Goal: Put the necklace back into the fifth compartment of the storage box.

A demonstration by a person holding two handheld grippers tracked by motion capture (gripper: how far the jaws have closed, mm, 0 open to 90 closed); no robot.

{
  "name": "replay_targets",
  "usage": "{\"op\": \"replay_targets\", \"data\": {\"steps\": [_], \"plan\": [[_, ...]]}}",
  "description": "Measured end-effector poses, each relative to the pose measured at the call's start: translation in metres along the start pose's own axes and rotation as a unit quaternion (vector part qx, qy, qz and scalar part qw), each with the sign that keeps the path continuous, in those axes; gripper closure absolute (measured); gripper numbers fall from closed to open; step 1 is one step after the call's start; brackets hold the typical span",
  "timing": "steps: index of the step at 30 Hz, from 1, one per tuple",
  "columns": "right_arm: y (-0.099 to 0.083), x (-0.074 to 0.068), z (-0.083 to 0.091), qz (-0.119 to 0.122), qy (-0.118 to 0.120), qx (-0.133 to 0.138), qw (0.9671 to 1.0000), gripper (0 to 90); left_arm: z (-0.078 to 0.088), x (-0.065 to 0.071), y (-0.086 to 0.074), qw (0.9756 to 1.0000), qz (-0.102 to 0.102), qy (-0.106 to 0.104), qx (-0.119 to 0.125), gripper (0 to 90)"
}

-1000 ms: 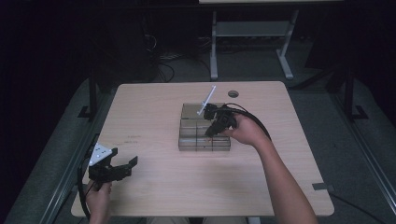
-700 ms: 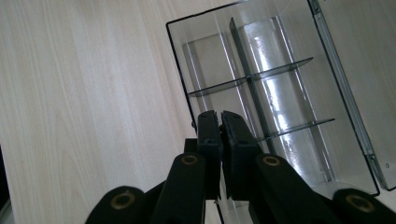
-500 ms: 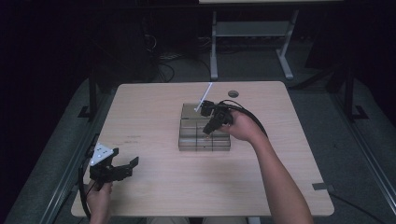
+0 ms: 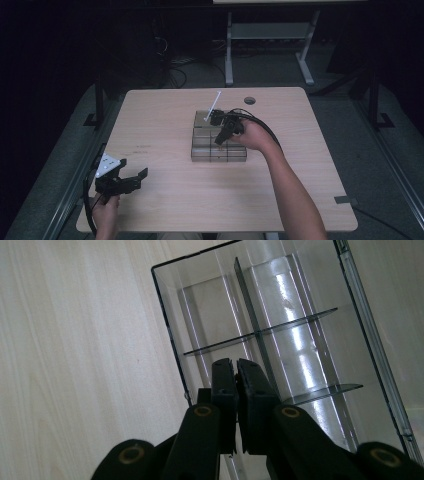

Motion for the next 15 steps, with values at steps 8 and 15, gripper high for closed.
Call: {"op": "replay_targets", "data": {"steps": [8,15], "plan": [[0.001,0.003,-0.009,0.0,0.001,-0.005,1.0,86.1,0.001,-0.002,0.0,1.0,-0.004,0.002,-0.001,13.0],[-0.004,0.004,-0.018,-0.011,0.008,0.0,0.9999,86.1,0.001,-0.002,0.0,1.0,-0.003,0.002,-0.001,13.0]]}}
Point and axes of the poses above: each handheld gripper's, and its own axes: z roughly backward along the jaws, y roughly out of its top, x roughly to its right, the point moved 7 cm from there along -z, roughly forward along the jaws, and after that the axes turned 14 degrees about z, right-handed, at the moved point
